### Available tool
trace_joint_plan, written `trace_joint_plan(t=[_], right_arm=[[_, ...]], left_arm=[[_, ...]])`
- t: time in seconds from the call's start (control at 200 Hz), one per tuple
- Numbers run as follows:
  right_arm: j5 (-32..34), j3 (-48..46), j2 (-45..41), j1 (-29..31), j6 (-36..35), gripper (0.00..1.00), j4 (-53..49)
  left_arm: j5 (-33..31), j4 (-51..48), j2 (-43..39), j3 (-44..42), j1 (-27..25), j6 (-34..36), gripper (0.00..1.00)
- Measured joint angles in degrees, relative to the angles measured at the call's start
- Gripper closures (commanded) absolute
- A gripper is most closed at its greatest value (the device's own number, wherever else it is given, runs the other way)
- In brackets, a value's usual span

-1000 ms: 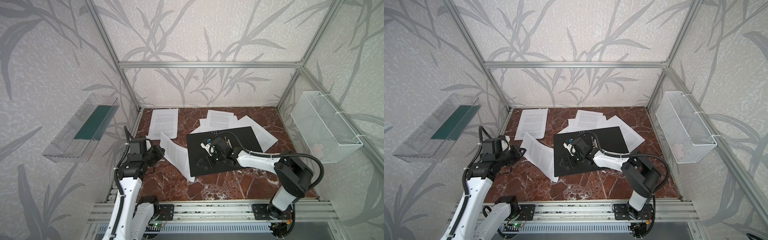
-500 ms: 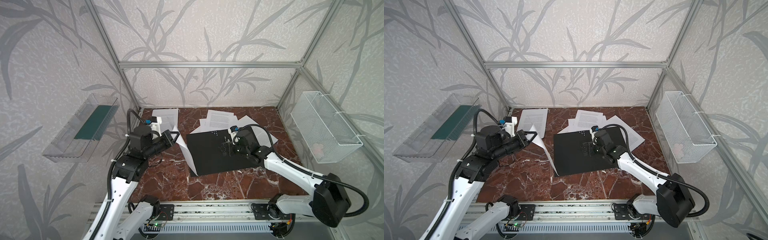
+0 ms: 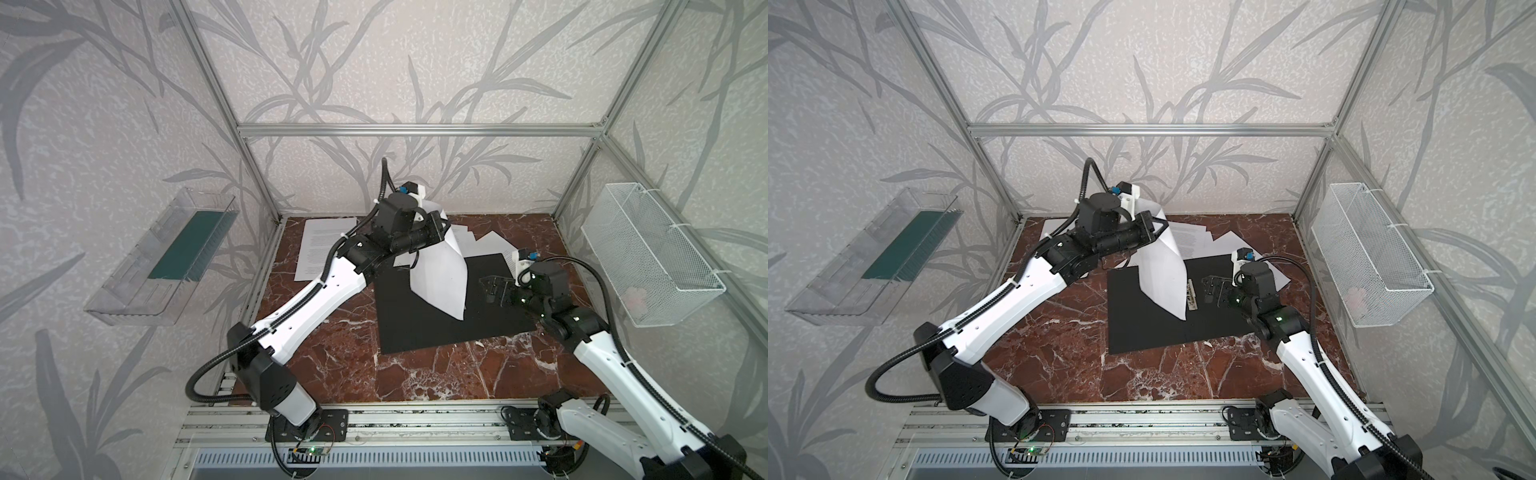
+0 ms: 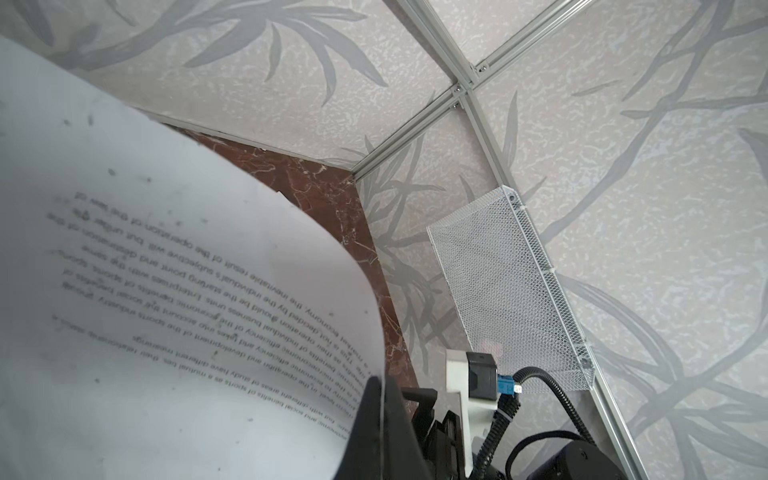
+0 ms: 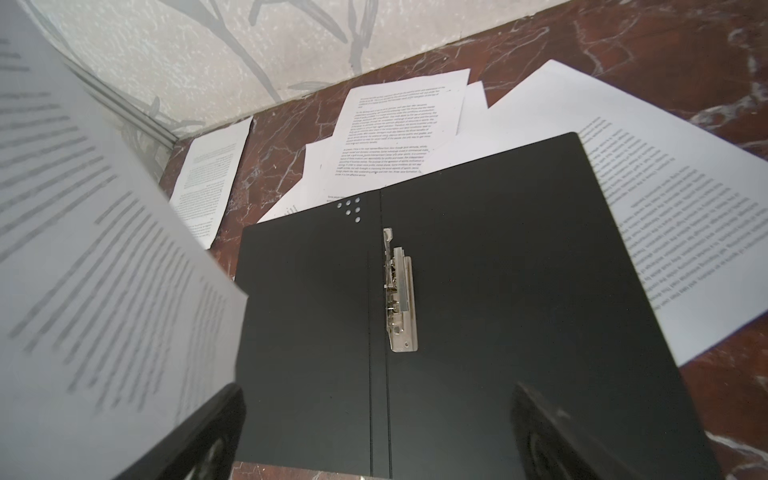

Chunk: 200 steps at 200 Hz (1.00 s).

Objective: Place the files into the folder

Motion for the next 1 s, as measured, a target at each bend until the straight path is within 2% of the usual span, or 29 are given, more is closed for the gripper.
trace_joint_plan(t=[0.1, 0.215, 0.46, 0.66, 0.84, 1.0], right_arm=[[-0.72, -0.02, -3.87, -1.81, 0.17, 0.01, -2.16], [-1.66, 0.02, -6.49, -2.16, 0.17, 0.01, -3.65], [-7.13, -0.81, -6.91, -1.97, 1.42, 0.01, -2.95], [-8.90, -5.05, -4.11, 2.99, 3.56, 0.01, 0.85], [-8.87, -11.13, -2.54, 7.30, 7.13, 0.01, 5.33], [-7.74, -16.04, -2.32, 10.21, 11.96, 0.00, 11.04]], left_arm=[[-0.85, 0.48, 1.70, 1.64, -1.25, 0.02, 1.00], [-3.39, 2.47, -0.02, -2.27, -1.95, -0.04, 1.00], [-12.07, 10.19, -9.07, -27.76, -2.19, -4.87, 1.00], [-17.68, 16.13, -8.13, -42.14, -2.21, -11.23, 1.00], [-20.74, 24.11, -4.39, -48.78, -2.38, -18.21, 1.00], [-22.86, 30.18, -0.96, -51.28, -4.02, -23.02, 1.00]])
